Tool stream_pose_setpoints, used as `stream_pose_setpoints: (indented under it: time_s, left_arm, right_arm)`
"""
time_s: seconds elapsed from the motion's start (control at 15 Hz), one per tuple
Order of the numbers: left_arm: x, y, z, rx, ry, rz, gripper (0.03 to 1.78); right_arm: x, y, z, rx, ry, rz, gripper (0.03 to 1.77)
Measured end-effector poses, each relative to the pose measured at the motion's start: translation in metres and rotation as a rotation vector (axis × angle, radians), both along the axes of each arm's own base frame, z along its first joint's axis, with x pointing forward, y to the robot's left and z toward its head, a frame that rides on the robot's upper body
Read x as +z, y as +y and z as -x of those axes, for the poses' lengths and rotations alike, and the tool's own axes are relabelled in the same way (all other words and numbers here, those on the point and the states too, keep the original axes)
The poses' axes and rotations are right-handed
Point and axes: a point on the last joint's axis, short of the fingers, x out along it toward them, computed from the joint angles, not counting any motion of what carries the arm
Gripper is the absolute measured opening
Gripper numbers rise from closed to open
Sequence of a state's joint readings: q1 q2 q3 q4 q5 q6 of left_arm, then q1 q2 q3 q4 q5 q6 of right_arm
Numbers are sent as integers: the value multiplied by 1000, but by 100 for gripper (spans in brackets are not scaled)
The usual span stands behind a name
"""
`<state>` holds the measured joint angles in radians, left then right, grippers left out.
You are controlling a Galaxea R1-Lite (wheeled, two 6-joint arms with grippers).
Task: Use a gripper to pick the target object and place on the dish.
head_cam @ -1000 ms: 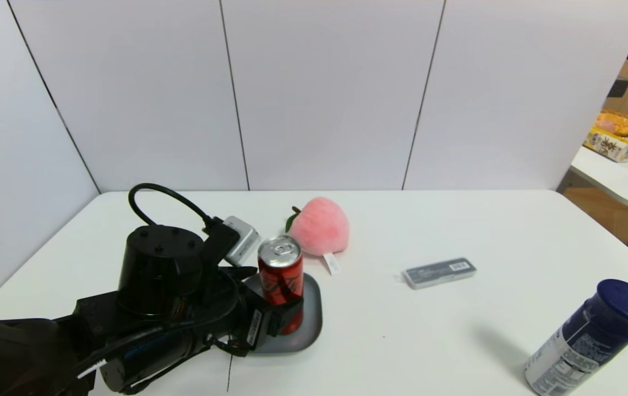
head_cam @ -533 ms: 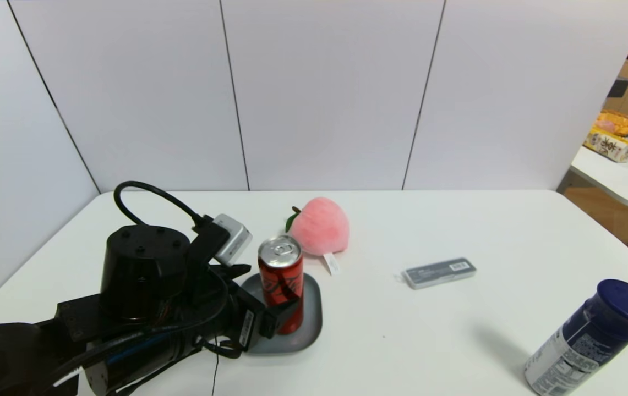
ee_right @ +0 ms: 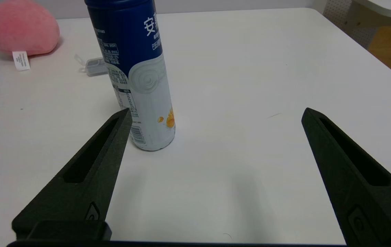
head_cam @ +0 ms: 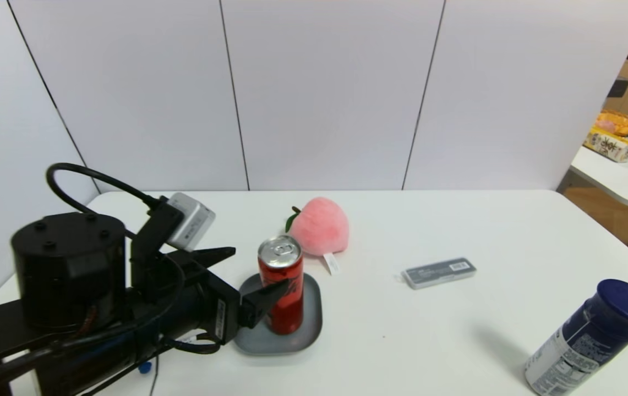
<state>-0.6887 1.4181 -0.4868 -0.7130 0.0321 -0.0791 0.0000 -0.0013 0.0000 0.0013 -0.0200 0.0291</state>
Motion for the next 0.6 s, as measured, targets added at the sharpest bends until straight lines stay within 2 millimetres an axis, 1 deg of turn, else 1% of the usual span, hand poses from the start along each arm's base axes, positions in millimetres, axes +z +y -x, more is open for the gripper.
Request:
stream_pose_setpoints:
  time_s: [0.13, 0.33, 0.47, 0.6]
  left_arm:
    - [18, 17, 8, 62, -74, 50, 169]
    - [45, 52, 21, 204, -203, 117, 169]
    - [55, 76, 33, 299, -274, 146, 169]
    - [59, 96, 50, 383, -333, 166, 169]
  right_arm:
    - [0, 0, 0, 0, 0, 0, 171]
    - [0, 0, 0, 1, 0, 0, 171]
    - [0, 0, 0, 0, 1, 0, 171]
    - [0, 0, 0, 0, 0, 0, 171]
